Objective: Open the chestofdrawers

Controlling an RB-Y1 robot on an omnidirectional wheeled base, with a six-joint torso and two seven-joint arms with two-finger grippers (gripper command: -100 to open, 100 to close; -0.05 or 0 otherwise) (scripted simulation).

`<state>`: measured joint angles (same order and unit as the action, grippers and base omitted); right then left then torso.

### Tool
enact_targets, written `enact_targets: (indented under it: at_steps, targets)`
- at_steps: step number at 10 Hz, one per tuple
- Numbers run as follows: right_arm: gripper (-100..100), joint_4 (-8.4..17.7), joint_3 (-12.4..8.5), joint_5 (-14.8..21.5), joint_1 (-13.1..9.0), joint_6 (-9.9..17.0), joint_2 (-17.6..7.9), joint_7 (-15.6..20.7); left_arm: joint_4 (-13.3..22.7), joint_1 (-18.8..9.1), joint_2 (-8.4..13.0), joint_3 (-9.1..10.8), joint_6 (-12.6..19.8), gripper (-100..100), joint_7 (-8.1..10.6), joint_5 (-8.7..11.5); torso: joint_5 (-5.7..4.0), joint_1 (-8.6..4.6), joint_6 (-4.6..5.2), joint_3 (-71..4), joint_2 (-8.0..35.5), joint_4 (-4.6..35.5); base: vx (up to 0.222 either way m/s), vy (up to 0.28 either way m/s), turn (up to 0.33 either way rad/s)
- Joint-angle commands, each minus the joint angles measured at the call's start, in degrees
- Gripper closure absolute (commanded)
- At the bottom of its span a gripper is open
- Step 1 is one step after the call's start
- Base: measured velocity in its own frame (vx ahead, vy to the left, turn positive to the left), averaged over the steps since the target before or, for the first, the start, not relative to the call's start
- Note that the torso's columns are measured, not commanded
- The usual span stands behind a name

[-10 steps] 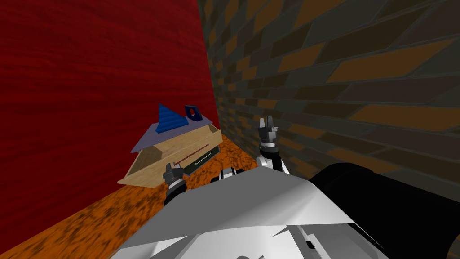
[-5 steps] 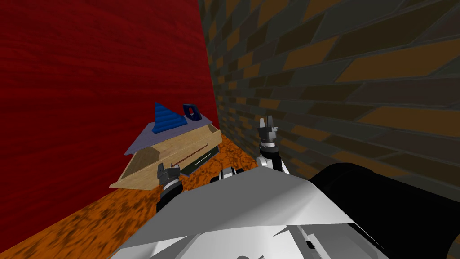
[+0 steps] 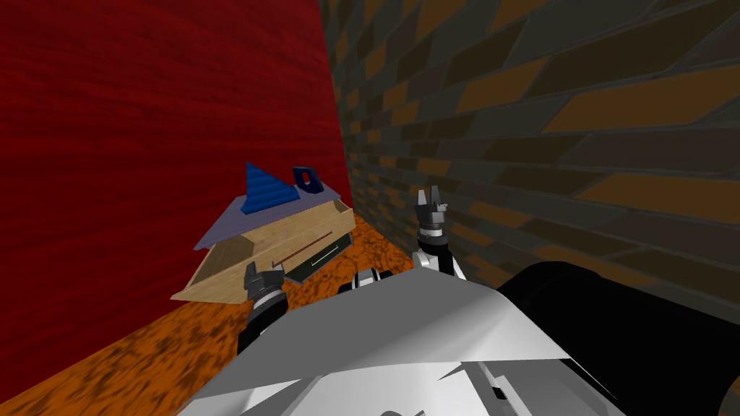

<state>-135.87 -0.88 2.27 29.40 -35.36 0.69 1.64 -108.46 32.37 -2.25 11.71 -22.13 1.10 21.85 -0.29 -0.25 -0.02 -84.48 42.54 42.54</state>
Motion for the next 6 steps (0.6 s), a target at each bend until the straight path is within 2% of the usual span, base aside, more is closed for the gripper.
enact_targets:
  at_steps: [1, 6]
  targets:
    - [0, 0.0, 0.0, 0.0, 0.0, 0.0, 0.0, 0.0, -0.03, 0.09, -0.02, 0.0, 0.2, 0, -0.03, 0.01, 0.08, 0.02, 0.02, 0.03, 0.0, -0.06, 0.0, 0.0, 0.0]
    - [0, 0.0, 0.0, 0.0, 0.0, 0.0, 0.0, 0.0, 0.32, 0.27, -0.08, -0.05, 0.48, 0, -0.05, 0.01, 0.25, 0.21, 0.02, -0.08, -0.22, -0.22, 0.0, 0.0, 0.0]
